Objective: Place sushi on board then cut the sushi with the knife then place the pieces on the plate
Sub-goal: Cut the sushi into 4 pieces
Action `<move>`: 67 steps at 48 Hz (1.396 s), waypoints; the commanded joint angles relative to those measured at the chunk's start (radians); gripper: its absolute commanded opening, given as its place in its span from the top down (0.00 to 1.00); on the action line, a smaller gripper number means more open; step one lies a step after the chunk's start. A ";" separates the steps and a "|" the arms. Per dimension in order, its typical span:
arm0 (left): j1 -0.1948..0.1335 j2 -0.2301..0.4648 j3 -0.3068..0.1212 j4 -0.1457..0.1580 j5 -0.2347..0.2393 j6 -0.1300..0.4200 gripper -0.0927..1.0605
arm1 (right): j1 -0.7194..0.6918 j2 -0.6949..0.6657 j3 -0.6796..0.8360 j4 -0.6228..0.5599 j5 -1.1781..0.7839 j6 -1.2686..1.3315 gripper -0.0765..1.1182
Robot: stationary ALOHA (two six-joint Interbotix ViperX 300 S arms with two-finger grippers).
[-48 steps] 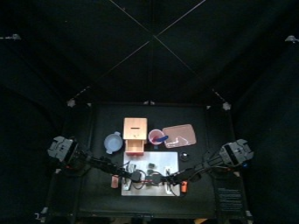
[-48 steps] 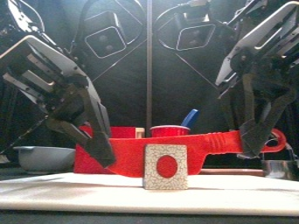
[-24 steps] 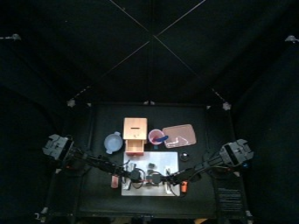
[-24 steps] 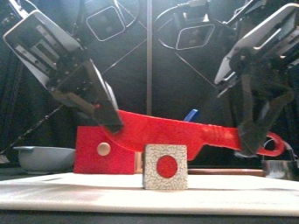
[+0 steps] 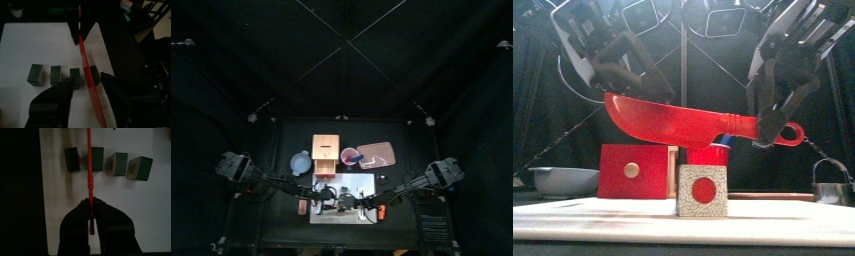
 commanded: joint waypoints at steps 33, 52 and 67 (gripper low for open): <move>0.038 -0.089 0.089 0.055 -0.230 0.121 0.21 | 0.002 -0.417 0.272 0.472 0.044 0.020 0.62; 0.051 -0.074 0.089 0.052 -0.236 0.155 0.21 | -0.012 -0.623 0.471 0.676 0.012 0.218 0.62; 0.054 -0.055 0.095 0.052 -0.236 0.156 0.21 | -0.014 -0.626 0.502 0.618 -0.029 0.578 0.62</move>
